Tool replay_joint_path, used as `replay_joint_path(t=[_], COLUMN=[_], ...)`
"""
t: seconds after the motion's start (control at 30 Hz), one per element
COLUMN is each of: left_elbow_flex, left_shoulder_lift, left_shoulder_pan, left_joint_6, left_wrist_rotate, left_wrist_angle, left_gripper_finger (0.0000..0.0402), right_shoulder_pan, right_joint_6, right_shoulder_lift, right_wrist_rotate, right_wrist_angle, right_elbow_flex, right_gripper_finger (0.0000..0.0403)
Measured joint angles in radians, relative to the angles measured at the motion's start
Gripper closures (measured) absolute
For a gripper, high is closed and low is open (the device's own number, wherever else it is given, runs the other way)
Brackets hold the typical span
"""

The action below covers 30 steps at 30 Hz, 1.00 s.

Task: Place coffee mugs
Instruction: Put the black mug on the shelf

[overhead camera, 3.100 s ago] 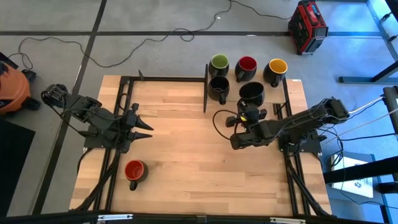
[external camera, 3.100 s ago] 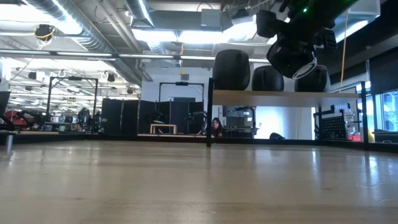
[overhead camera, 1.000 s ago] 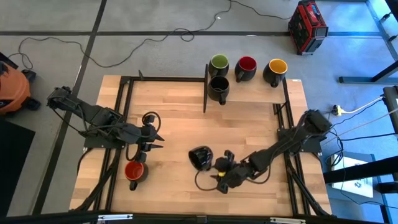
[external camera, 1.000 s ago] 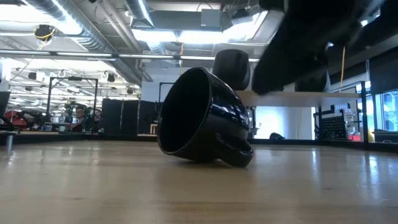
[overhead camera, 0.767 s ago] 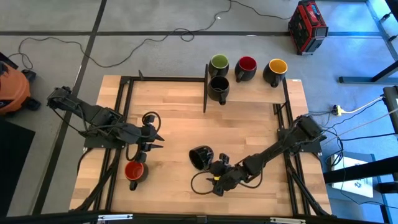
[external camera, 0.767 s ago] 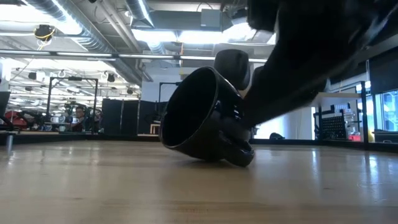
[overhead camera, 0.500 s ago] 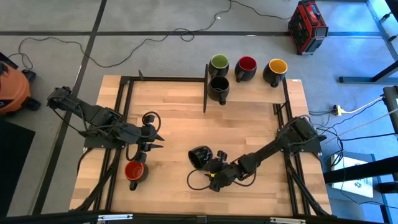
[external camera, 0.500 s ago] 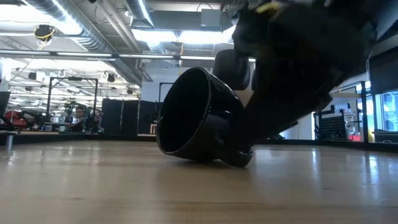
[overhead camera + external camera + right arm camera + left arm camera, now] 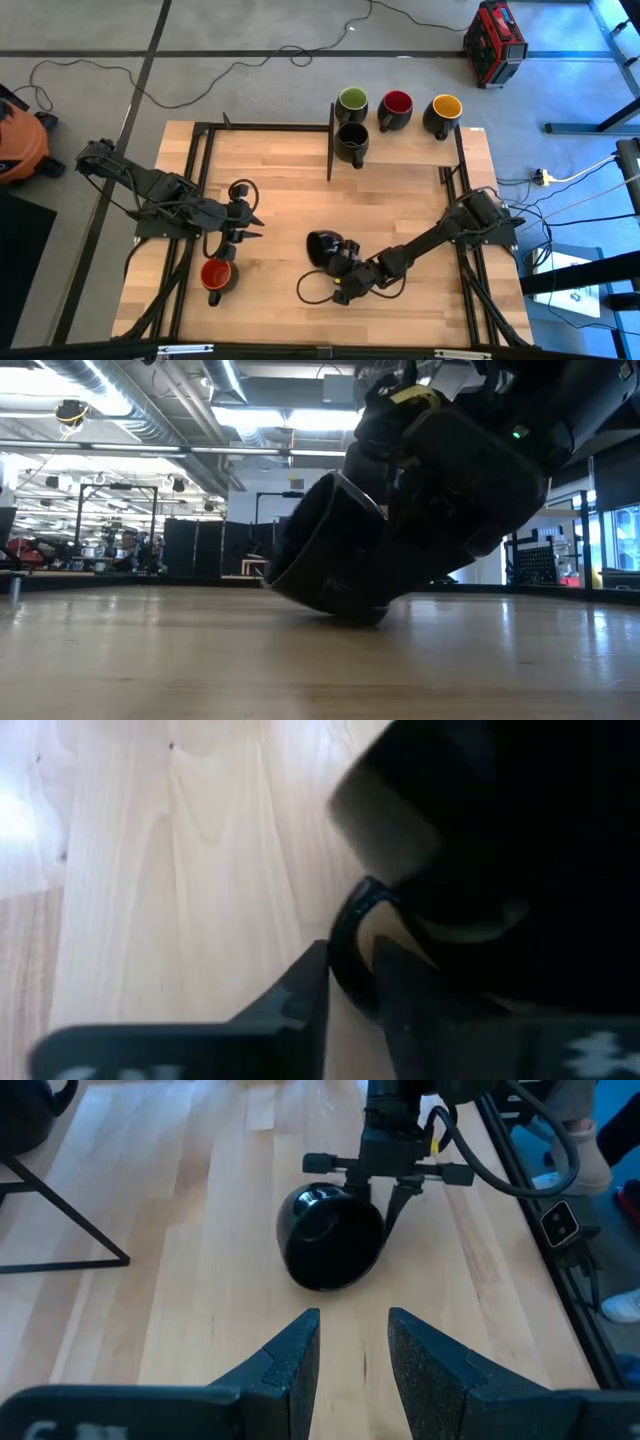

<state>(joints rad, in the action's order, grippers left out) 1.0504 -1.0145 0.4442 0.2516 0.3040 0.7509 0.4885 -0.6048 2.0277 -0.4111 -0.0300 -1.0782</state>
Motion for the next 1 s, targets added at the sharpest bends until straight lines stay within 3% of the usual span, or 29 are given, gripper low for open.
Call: replay_joint_path(t=[0.17,0.47,0.8,1.0], left_elbow_flex=[0.0,0.0,0.0,0.0], left_shoulder_lift=[0.0,0.0,0.024,0.063], left_shoulder_pan=[0.0,0.0,-0.019,-0.019], left_joint_6=[0.0,-0.019,-0.017,0.007], left_wrist_rotate=[0.001,0.002,-0.028,-0.031], left_wrist_angle=[0.0,-0.001,-0.005,0.001], left_gripper_finger=[0.0287,0.0287,0.0287,0.0287], right_shoulder_pan=[0.0,-0.003,-0.057,-0.085], right_joint_6=[0.023,0.04,0.116,0.113], right_shoulder_lift=[0.001,0.001,0.04,0.079], right_wrist_rotate=[0.005,0.054,0.112,0.117], right_wrist_angle=[0.004,-0.211,-0.654,-0.697], right_elbow_flex=[0.001,0.01,0.007,0.008], right_gripper_finger=[0.0389,0.0395,0.0399,0.0401])
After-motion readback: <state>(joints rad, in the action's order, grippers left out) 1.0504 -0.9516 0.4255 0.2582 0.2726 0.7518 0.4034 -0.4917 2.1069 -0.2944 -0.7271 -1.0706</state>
